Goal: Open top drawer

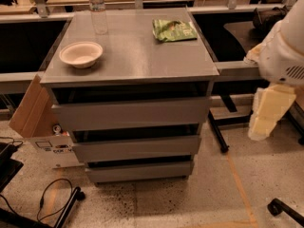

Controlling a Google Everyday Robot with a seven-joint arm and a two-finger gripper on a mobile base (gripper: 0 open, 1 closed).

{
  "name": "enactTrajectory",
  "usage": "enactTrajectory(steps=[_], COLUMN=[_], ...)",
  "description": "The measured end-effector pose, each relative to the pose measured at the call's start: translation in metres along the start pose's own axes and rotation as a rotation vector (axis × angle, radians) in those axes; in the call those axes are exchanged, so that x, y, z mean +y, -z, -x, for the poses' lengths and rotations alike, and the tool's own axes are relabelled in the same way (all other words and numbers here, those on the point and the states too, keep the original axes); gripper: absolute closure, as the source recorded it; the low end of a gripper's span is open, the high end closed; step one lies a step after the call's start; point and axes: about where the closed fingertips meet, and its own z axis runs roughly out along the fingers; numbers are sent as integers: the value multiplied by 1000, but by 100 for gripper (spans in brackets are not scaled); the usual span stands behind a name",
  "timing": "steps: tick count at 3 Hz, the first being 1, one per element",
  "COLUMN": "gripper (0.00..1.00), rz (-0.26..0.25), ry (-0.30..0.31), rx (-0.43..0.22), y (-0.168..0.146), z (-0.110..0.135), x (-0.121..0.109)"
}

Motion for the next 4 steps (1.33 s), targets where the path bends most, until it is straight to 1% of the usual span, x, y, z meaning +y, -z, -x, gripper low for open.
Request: enactTrajectory(steps=[1,2,3,4], gripper=[0,0,0,0], rz=[-19,-42,-59,-61], ry=[64,135,183,191], rx=[103,192,207,183], y=[-55,-124,-170,-200], z=[7,12,22,32], x=[0,-6,-20,-30])
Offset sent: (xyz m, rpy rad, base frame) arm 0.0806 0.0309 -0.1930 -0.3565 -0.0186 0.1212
